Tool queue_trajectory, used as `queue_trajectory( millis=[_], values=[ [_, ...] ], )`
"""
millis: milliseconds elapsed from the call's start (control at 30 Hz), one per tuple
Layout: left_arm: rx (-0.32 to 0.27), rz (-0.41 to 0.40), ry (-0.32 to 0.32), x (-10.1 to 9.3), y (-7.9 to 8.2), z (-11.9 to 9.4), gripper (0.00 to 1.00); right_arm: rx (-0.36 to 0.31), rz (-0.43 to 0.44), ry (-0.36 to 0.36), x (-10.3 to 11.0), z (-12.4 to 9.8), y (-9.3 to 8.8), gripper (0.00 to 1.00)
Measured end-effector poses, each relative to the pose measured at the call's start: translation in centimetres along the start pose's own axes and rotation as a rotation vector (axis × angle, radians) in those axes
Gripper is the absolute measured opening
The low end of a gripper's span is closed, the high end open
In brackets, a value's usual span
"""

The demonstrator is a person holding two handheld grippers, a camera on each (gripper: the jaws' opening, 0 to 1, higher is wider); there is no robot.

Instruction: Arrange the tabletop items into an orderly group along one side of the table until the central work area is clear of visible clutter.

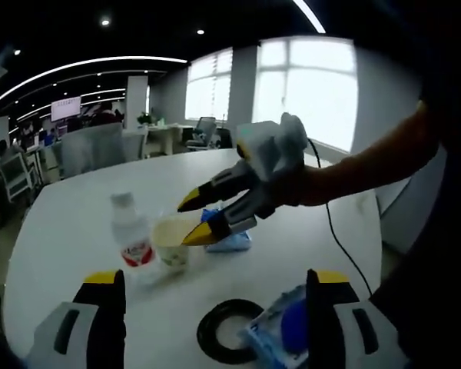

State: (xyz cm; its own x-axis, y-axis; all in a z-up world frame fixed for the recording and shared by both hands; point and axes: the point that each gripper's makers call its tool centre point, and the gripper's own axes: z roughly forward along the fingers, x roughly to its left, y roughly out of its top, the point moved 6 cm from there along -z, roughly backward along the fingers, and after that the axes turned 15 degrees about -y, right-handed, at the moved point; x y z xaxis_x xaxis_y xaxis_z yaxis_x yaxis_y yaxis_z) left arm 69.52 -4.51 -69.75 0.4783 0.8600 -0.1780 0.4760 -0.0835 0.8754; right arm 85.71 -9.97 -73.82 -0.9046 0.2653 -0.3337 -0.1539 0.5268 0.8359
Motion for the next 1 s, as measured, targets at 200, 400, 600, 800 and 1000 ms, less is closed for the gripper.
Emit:
queue_trajectory(
  millis=[200,400,600,800,1000],
  values=[
    [0.005,0.005,0.011,-0.4,0.3,0.9,0.96,0.011,0.072,-0.055,-2.2,-2.1,-0.8,0.46],
    [-0.008,0.008,0.002,-0.8,0.7,1.2,0.96,0.056,0.134,-0.115,-4.9,-3.2,-2.5,0.54],
    [-0.009,0.013,0.003,-0.8,0.8,1.0,0.96,0.084,0.156,-0.148,-5.4,-4.2,-4.1,0.58],
    [-0.018,0.005,0.004,-0.6,0.9,0.7,0.98,0.136,0.202,-0.171,-4.9,-4.9,-6.4,0.62],
    [-0.002,0.004,0.005,-0.3,0.5,0.4,0.98,0.183,0.212,-0.18,-3.8,-5.0,-8.7,0.56]
  ],
)
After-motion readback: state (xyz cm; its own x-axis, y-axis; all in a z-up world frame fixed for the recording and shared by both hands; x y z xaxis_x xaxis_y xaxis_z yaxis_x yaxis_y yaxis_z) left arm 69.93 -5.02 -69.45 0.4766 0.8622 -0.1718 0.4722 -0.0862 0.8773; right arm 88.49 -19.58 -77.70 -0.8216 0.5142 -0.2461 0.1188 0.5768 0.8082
